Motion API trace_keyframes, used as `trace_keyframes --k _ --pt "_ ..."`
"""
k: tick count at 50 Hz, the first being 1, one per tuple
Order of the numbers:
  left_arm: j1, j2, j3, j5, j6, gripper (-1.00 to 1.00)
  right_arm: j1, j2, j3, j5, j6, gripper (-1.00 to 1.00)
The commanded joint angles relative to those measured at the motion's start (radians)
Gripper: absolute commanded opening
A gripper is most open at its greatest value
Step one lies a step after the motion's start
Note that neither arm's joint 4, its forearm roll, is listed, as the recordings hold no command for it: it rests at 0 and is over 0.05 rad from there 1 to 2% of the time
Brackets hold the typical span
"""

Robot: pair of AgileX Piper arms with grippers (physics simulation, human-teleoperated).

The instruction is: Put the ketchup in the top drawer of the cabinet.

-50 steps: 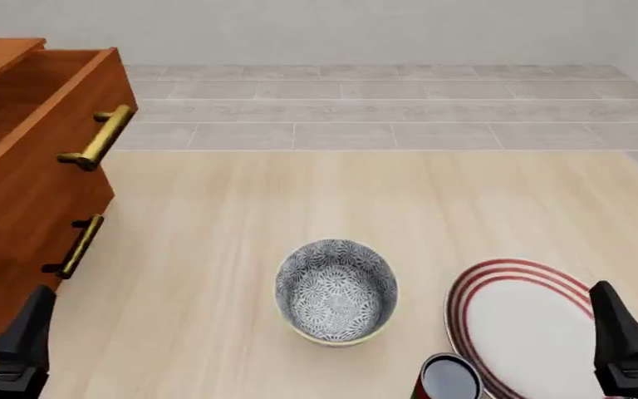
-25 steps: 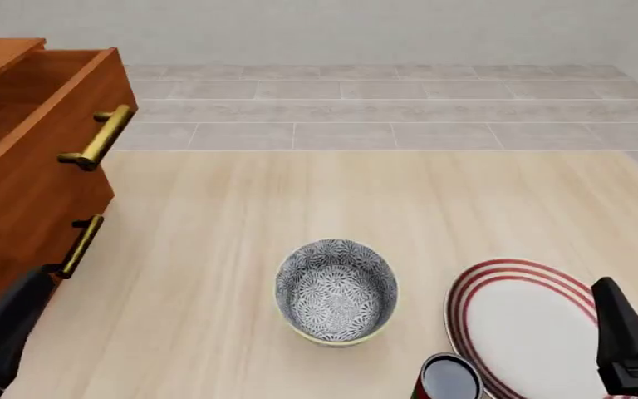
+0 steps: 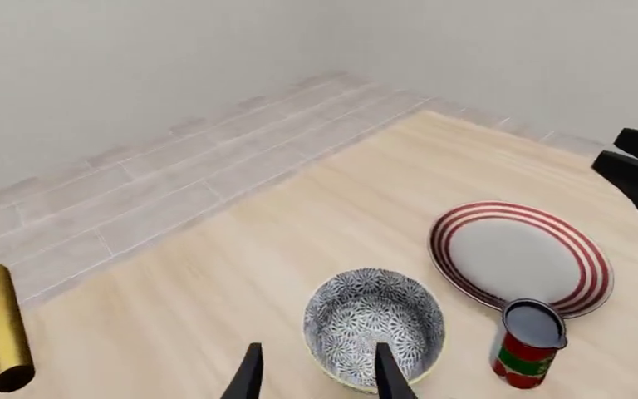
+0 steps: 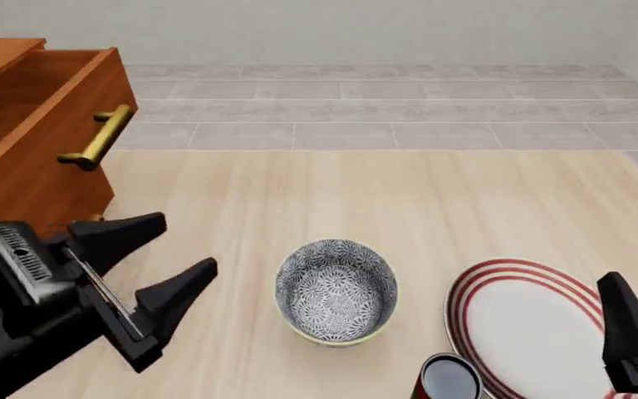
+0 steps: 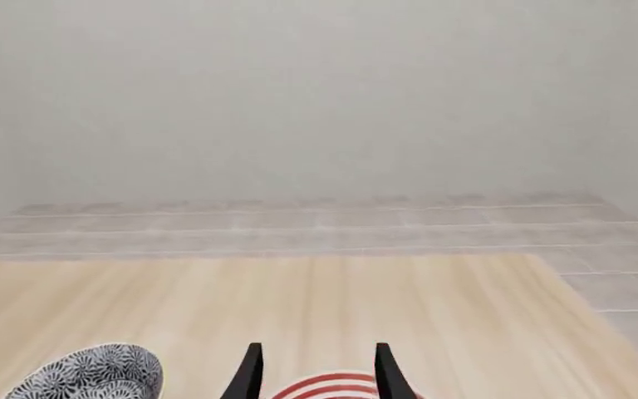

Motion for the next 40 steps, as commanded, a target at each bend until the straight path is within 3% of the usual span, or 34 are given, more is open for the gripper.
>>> trace_keyframes --k 1,6,9,16,28,32,34,40 --pt "-0.188 0.414 0.001 -0.326 -0.014 1.00 0.027 -0.001 -0.050 0.029 0.005 1.00" --pt "-0.245 0.475 -0.030 -0.354 -0.070 1.00 0.023 -0.001 -0.050 0.022 -0.024 1.00" --pt "-0.300 0.537 -0.052 -0.366 -0.046 1.00 0.020 -0.001 -0.050 0.023 -0.026 1.00" --pt "-0.393 0.674 -0.090 -0.392 -0.077 1.00 0.024 -0.001 -0.050 0.007 -0.055 1.00" --pt "-0.477 0.782 -0.108 -0.442 -0.099 1.00 0.019 -0.001 -0.059 0.010 -0.057 1.00" --pt "-0.540 0.804 -0.113 -0.475 -0.082 1.00 0.013 -0.001 -0.059 0.007 -0.057 1.00" --pt "-0.550 0.833 -0.120 -0.491 -0.116 1.00 0.012 -0.001 -0.060 0.005 -0.061 1.00" --pt "-0.565 0.923 -0.137 -0.527 -0.103 1.00 0.006 -0.002 -0.080 0.011 -0.067 1.00"
